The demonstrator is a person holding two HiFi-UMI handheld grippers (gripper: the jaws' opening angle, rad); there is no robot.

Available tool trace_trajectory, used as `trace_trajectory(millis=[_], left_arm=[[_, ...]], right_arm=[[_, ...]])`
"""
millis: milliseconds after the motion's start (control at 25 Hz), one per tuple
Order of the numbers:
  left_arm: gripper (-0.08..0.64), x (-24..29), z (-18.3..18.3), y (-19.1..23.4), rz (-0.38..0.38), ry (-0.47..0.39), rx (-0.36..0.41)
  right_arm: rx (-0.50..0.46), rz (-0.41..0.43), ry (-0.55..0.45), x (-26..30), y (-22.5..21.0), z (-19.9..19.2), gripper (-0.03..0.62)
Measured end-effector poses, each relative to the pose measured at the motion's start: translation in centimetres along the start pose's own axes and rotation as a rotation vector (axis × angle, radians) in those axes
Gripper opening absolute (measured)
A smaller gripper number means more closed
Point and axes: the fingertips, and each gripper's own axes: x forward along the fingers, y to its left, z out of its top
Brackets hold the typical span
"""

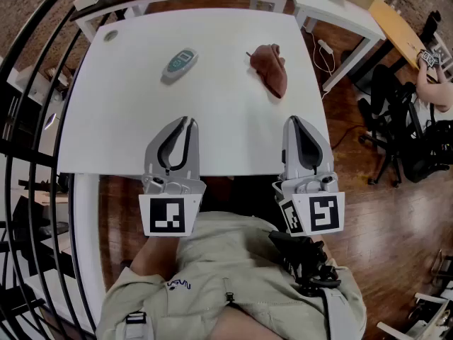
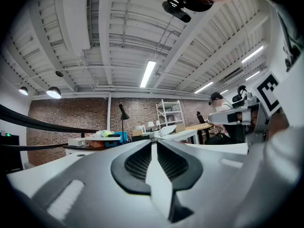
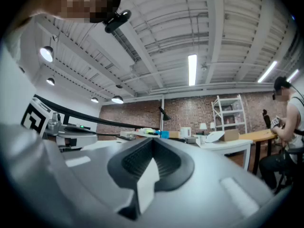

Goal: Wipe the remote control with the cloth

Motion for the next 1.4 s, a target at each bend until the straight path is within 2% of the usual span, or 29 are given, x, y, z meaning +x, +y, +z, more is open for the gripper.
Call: trace_trajectory(millis=[280,440,560,640,760,880,960,1200,1280,1400], left_arm=[[0.078,4.1,0.6,1.5,-0.025,0.038,-0.004],[0.105,7.8,-0.2,3.9,-0.053,0.079,0.077],[0.145,11.2,-2.5,6.7,-0.05,0.174,0.091],[0.204,13.4,-4.7,8.4,-0.059,0.27,0.095],[0.243,16.1,-7.9,9.7,-0.087,0.404,0.096],[0.316,18.3,-11.7,10.5,-0.135,0.549,0.098],[0.321,18.8,-13.5,11.4,-0.157,0.619,0.086],[0.331,19.6,-15.1,12.1,-0.218,0.697,0.006],[0.334,19.5,-15.6,11.8,-0.249,0.734,-0.002],[0.341,19.5,-15.8,11.9,-0.252,0.743,0.009]], right_arm=[[-0.035,0.023,0.018,3.8,-1.5,0.3,0.003],[-0.067,0.022,0.03,6.8,-3.3,0.3,0.003],[-0.081,0.017,0.032,8.6,-4.5,0.5,0.003],[-0.084,0.027,0.038,9.6,-4.8,0.4,0.003],[-0.083,0.051,0.055,10.6,-4.8,-0.2,0.003],[-0.083,0.081,0.067,10.9,-4.0,-0.7,0.003],[-0.088,0.102,0.072,11.0,-3.6,-0.8,0.004],[-0.091,0.114,0.077,11.2,-3.4,-0.9,0.003],[-0.09,0.113,0.078,11.2,-3.4,-0.9,0.004],[-0.088,0.117,0.077,11.3,-3.5,-1.0,0.003]])
